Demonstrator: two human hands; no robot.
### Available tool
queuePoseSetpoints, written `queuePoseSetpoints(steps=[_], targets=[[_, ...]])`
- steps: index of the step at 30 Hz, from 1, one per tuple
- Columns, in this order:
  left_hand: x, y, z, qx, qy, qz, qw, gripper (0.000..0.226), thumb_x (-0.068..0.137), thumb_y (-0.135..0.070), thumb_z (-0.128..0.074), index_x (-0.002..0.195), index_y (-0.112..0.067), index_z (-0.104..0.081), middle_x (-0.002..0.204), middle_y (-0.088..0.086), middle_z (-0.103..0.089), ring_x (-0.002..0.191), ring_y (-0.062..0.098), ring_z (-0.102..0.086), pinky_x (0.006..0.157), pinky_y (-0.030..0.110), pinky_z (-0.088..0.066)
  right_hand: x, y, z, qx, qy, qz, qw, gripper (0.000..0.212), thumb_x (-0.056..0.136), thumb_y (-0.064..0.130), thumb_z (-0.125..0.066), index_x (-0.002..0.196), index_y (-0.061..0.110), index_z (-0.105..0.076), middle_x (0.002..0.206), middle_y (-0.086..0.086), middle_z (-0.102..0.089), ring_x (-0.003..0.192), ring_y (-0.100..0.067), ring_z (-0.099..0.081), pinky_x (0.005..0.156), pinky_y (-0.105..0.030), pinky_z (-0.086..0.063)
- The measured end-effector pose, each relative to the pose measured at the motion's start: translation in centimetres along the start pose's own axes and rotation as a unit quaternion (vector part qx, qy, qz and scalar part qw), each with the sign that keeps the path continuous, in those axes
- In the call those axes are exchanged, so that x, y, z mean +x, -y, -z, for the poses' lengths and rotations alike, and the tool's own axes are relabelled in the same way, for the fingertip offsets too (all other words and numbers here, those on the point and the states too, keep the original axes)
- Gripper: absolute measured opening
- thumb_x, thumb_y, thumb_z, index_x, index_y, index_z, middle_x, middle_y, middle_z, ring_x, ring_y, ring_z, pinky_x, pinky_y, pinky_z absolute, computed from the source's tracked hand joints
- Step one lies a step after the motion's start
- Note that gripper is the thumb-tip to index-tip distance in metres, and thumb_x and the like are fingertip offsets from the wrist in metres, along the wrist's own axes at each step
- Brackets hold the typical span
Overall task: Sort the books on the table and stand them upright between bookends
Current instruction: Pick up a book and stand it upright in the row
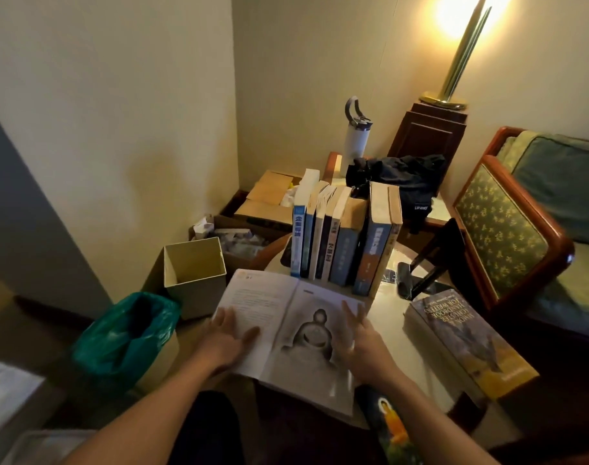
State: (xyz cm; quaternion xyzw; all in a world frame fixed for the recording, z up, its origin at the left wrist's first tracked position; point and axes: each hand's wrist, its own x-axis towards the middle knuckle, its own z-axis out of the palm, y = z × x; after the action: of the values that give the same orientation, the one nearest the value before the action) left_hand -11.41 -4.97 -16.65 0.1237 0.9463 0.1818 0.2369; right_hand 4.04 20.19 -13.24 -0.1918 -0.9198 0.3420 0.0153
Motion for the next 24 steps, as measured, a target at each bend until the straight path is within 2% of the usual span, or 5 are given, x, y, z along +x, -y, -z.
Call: queuePoseSetpoints(steps=[3,7,12,17,24], targets=[[0.0,1.0,-0.4,-0.038,0.011,0.031,0.999,0.105,0.082,-0.086,-0.035,0.16,-0.025,0.001,0.167,0.001,0.006,0.152,0.034,-0.008,0.121,0.053,-0.018,-0.4,-0.4,-1.8,-0.033,0.039,-0.004,0.999,0.081,0.09,0.049,-0.059,0.155,0.047,-0.01,0.165,0.006,-0.001,0.152,-0.024,-0.005,0.122,-0.047,-0.024],[0.0,1.7,-0.3,-0.073,0.015,0.04,0.996,0.117,0.072,-0.091,-0.044,0.159,-0.027,0.001,0.168,0.0,0.003,0.151,0.03,-0.019,0.119,0.052,-0.025,-0.7,-0.5,-2.7,-0.019,0.038,-0.027,0.999,0.074,0.09,0.049,-0.06,0.152,0.046,-0.02,0.16,0.005,-0.006,0.15,-0.024,-0.011,0.12,-0.039,-0.026],[0.9,3.1,0.7,-0.027,-0.089,0.023,0.995,0.137,0.046,-0.105,-0.043,0.158,-0.03,-0.012,0.163,-0.001,-0.023,0.146,0.033,-0.029,0.115,0.057,-0.03,-0.7,-0.8,-3.0,-0.044,0.055,-0.04,0.997,0.075,0.093,0.048,-0.057,0.156,0.041,-0.016,0.164,0.001,0.01,0.153,-0.024,0.007,0.121,-0.038,-0.02],[-0.9,3.7,4.8,-0.013,-0.199,-0.118,0.973,0.109,0.065,-0.078,-0.071,0.153,-0.028,-0.031,0.145,0.001,-0.045,0.125,0.023,-0.049,0.096,0.046,-0.052,-1.1,0.4,-2.6,-0.016,0.037,-0.038,0.998,0.079,0.091,0.048,-0.061,0.154,0.046,-0.013,0.163,0.001,-0.004,0.151,-0.024,-0.01,0.118,-0.036,-0.027],[-3.7,0.3,9.0,-0.051,-0.274,-0.222,0.935,0.086,0.077,-0.029,-0.084,0.151,-0.02,-0.041,0.146,0.004,-0.052,0.117,0.026,-0.061,0.086,0.035,-0.058,-1.4,1.5,-1.7,0.031,-0.002,-0.029,0.999,0.081,0.085,0.067,-0.056,0.152,0.052,-0.013,0.164,0.003,-0.012,0.15,-0.029,-0.018,0.117,-0.051,-0.033]])
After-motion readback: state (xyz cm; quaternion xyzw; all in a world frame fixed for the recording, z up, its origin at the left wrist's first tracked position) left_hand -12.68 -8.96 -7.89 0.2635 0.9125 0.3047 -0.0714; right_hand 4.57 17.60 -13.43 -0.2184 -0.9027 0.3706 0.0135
